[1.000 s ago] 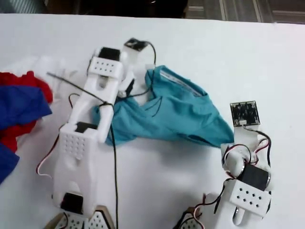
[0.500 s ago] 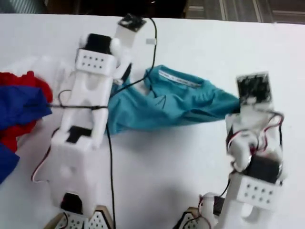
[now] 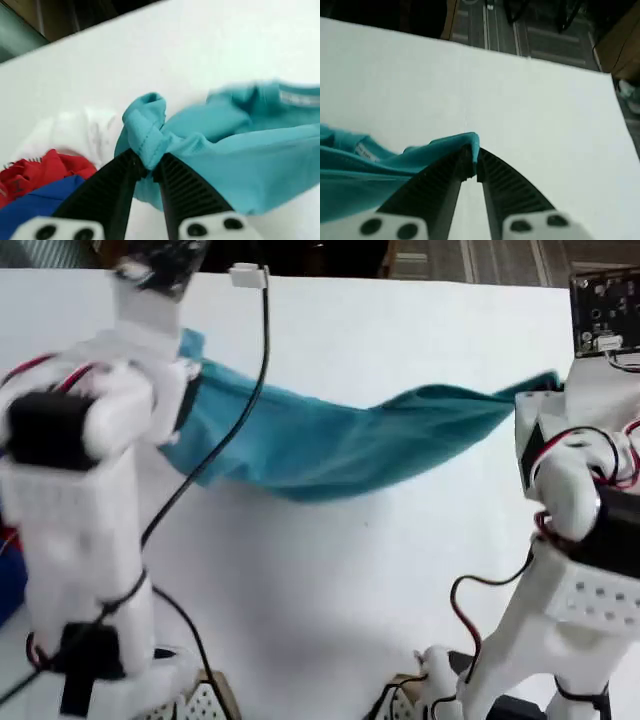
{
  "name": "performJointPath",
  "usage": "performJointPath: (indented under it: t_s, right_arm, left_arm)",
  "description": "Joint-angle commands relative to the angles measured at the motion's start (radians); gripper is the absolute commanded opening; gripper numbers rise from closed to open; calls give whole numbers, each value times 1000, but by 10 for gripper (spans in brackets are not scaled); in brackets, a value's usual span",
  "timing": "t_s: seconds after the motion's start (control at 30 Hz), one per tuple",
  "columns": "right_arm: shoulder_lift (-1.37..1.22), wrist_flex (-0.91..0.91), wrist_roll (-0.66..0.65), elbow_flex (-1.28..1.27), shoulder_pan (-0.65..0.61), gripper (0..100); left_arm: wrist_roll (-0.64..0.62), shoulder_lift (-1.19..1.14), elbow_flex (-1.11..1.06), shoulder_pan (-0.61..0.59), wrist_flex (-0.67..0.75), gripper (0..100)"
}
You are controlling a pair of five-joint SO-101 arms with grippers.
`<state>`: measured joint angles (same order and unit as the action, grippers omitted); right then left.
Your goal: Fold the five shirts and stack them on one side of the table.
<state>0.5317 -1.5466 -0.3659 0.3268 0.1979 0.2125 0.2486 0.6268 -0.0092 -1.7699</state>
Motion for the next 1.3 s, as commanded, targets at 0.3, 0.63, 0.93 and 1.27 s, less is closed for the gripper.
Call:
performJointPath:
  t_s: [0.3,0.63,0.93,1.27]
  right_arm:
    - [-16,-88,8,207,-30,19]
    - [-7,-111,-2,-189,-28,19]
    - [-7,65,0,-520,-28,19]
    - [-5,59,-2,-535,-24,19]
  left_arm:
    - [2,103,-400,-3,64,26]
    - [46,101,-854,-3,273,26]
    - [137,101,-1218,-3,549,28]
    - [150,104,-1190,-11,559,209]
